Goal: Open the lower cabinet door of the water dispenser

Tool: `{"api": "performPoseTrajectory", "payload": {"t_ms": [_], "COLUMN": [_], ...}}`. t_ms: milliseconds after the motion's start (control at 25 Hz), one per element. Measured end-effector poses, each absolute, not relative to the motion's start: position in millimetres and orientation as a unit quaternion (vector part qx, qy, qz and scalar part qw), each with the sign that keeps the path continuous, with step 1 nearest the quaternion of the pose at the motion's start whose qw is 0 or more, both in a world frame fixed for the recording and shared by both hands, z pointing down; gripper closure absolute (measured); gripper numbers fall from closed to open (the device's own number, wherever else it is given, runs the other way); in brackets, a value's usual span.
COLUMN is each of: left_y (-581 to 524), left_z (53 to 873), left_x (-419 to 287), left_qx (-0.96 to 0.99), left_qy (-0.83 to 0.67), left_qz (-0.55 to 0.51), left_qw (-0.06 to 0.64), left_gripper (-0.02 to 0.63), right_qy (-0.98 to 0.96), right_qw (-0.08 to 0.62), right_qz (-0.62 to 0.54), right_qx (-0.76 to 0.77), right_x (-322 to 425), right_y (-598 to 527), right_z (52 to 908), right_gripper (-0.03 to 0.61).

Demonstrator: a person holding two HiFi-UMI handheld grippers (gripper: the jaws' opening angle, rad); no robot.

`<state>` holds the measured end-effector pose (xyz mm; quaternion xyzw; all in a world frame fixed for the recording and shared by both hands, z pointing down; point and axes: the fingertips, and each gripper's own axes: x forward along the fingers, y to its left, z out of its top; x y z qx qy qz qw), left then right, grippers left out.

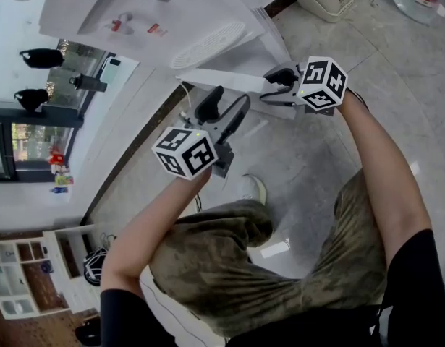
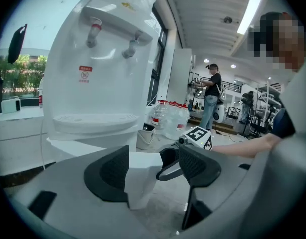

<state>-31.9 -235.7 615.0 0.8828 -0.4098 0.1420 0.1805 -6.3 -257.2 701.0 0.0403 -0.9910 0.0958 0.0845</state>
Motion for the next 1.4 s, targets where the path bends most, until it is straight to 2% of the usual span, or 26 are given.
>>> {"api": "performPoseTrajectory", "payload": {"t_ms": [160,400,680,1000,1240,1400], "left_y": [-232,-230,-207,-183,-163,-151], "left_z": [621,616,630,636,642,642], "left_x": [-53,-79,-88,-110,-111,-116], "left_qx": [0.865,0.841,0.837,0.819,0.813,0.816], "left_qy": [-0.433,-0.475,-0.469,-0.484,-0.488,-0.487], "left_qz": [0.134,0.11,0.14,0.146,0.145,0.171], "left_qw": [0.216,0.234,0.245,0.27,0.283,0.26], "left_gripper": [0.325,0.325,0.325,0.325,0.322,0.319], "right_qy": [-0.992,-0.992,-0.99,-0.982,-0.977,-0.975], "right_qw": [0.084,0.09,0.109,0.103,0.099,0.093], "right_qz": [0.097,0.089,0.048,0.053,0.052,0.052], "right_qx": [0.004,-0.023,-0.08,-0.146,-0.183,-0.195], "right_x": [-17,-29,-64,-99,-121,-131], "right_y": [-240,-224,-189,-163,-148,-142], "right_z": [699,700,697,697,699,699], "right_gripper": [0.393,0.39,0.393,0.4,0.407,0.405]}}
